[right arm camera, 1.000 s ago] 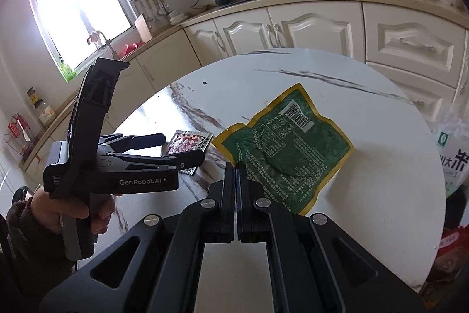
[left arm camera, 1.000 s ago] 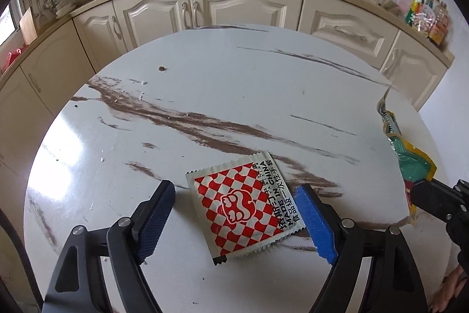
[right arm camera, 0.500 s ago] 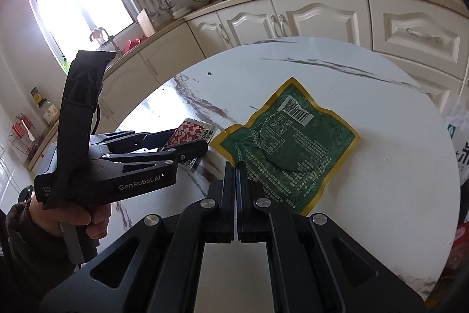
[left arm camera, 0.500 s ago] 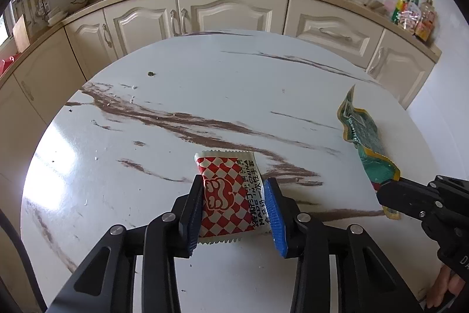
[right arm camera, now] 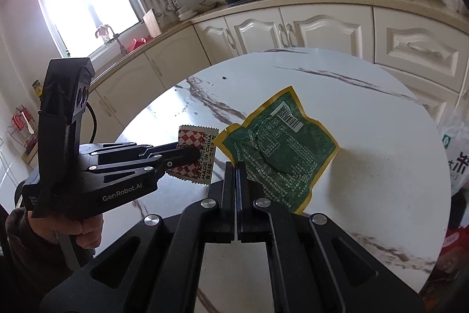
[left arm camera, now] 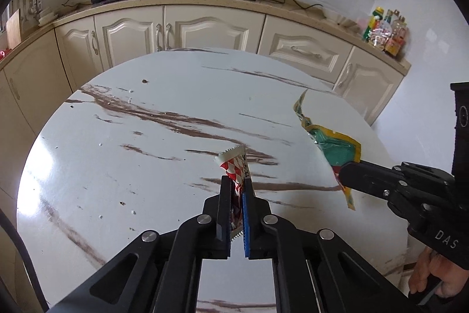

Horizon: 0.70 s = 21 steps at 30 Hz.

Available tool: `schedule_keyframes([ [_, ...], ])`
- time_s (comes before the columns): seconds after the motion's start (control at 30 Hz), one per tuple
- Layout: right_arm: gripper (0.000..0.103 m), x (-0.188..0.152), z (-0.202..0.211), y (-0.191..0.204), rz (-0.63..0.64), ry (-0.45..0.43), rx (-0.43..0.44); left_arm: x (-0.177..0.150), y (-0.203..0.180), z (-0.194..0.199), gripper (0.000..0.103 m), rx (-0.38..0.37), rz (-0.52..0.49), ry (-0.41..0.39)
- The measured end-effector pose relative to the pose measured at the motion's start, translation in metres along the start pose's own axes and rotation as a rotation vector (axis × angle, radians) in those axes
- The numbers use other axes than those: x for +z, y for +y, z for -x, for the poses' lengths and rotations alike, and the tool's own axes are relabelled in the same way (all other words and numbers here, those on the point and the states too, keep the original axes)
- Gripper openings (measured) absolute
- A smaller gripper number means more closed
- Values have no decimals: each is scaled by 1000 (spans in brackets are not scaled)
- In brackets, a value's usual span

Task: Collect trash
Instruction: 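Carry the red-checked and green packets over the blue bucket and open both tools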

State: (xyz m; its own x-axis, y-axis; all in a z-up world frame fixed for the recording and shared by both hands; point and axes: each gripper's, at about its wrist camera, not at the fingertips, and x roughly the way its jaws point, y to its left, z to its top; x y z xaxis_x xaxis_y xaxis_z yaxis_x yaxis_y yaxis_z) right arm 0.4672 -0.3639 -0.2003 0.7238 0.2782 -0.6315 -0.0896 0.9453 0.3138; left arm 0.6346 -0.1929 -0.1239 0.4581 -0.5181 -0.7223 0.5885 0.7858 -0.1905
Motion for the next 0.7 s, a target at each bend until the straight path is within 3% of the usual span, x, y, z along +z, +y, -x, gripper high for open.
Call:
schedule_keyframes([
  [0.3,2,12,20,46,48,-24,32,-29,16,70,1,-37,26,-56],
  [0.7,2,21,17,149,172,-28,109,-88,64,195,2,-17,89,-165],
])
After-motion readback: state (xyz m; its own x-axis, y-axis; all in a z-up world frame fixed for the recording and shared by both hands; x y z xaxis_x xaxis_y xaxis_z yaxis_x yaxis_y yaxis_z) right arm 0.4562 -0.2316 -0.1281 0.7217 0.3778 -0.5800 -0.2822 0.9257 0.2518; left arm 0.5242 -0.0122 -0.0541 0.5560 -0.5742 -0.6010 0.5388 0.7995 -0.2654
